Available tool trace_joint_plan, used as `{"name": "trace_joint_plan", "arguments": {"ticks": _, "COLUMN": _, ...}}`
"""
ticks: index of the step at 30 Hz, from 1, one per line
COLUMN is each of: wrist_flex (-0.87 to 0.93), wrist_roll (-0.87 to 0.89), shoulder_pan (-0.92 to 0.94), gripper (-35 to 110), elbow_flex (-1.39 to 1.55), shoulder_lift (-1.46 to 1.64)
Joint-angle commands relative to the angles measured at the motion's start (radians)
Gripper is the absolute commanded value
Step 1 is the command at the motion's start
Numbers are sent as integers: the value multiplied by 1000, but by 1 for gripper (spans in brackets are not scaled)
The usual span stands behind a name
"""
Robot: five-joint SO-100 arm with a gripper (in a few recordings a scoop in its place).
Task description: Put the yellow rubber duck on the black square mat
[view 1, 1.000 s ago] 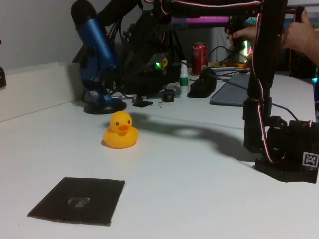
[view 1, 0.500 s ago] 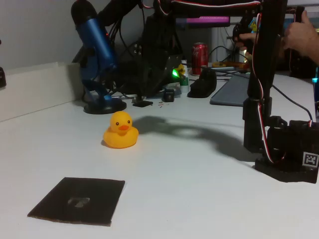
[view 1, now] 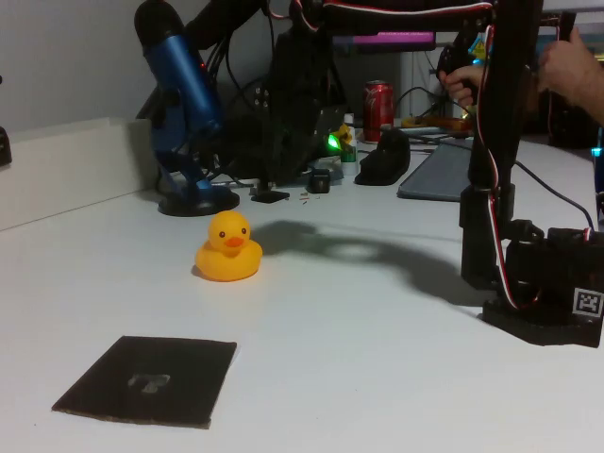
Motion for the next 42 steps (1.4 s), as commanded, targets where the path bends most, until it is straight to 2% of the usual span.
{"name": "trace_joint_plan", "arguments": {"ticks": 1, "wrist_flex": 3, "wrist_roll": -15, "shoulder_pan": 11, "gripper": 1, "elbow_flex": -3, "shoulder_lift": 29}}
{"name": "trace_joint_plan", "arguments": {"ticks": 5, "wrist_flex": 3, "wrist_roll": -15, "shoulder_pan": 11, "gripper": 5, "elbow_flex": -3, "shoulder_lift": 28}}
{"name": "trace_joint_plan", "arguments": {"ticks": 11, "wrist_flex": 3, "wrist_roll": -17, "shoulder_pan": 9, "gripper": 27, "elbow_flex": -3, "shoulder_lift": 25}}
{"name": "trace_joint_plan", "arguments": {"ticks": 14, "wrist_flex": 3, "wrist_roll": -18, "shoulder_pan": -32, "gripper": 33, "elbow_flex": -3, "shoulder_lift": -29}}
{"name": "trace_joint_plan", "arguments": {"ticks": 20, "wrist_flex": 2, "wrist_roll": -15, "shoulder_pan": -129, "gripper": 34, "elbow_flex": -28, "shoulder_lift": -132}}
{"name": "trace_joint_plan", "arguments": {"ticks": 28, "wrist_flex": 3, "wrist_roll": -17, "shoulder_pan": -121, "gripper": 34, "elbow_flex": -213, "shoulder_lift": -138}}
{"name": "trace_joint_plan", "arguments": {"ticks": 42, "wrist_flex": 2, "wrist_roll": -17, "shoulder_pan": -120, "gripper": 34, "elbow_flex": -225, "shoulder_lift": -278}}
